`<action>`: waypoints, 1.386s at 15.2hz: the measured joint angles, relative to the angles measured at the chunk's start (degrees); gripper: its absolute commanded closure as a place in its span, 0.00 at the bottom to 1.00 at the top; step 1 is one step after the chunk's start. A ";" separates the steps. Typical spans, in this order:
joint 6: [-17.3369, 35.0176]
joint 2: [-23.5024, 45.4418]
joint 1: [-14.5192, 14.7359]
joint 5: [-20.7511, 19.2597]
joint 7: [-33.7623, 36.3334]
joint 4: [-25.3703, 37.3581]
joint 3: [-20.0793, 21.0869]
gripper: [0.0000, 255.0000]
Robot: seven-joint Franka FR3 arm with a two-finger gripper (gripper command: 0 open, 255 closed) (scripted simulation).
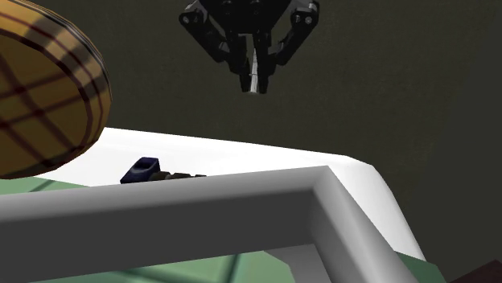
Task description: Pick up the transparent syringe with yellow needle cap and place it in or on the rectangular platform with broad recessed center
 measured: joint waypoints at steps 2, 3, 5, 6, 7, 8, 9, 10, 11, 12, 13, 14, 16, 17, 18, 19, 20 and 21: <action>-1.09 0.16 -0.70 0.03 2.33 1.08 3.14 1.00; -0.97 -0.40 -0.18 0.50 3.18 0.50 3.51 1.00; -1.27 -0.23 -1.49 0.59 5.85 0.95 7.44 1.00; -1.19 -0.70 -1.18 1.03 6.77 0.56 8.10 1.00; -1.54 -0.88 -1.99 1.33 8.06 1.01 10.21 1.00; -2.15 -0.97 -3.60 1.55 9.27 2.04 13.01 1.00; -2.67 -1.16 -6.16 1.91 10.39 3.34 16.59 1.00; -2.98 -1.74 -6.86 2.51 11.29 3.76 18.19 1.00; -3.00 -2.34 -8.57 3.17 11.92 4.35 20.46 1.00; -3.57 -3.00 -8.76 3.83 12.78 4.93 21.53 1.00; -3.60 -3.98 -10.86 4.77 13.27 5.82 24.02 1.00; -3.83 -5.01 -12.37 5.76 13.84 6.68 25.96 1.00; -4.11 -6.77 -14.31 7.39 14.82 7.88 28.69 1.00; -4.28 -7.06 -14.75 7.67 14.93 8.26 29.13 1.00; -4.31 -7.14 -14.70 7.78 15.07 8.32 29.23 1.00; -4.34 -7.22 -14.77 7.86 15.12 8.40 29.35 1.00; -4.34 -7.23 -14.74 7.88 15.16 8.43 29.36 1.00; -4.33 -7.22 -14.72 7.88 15.17 8.45 29.36 1.00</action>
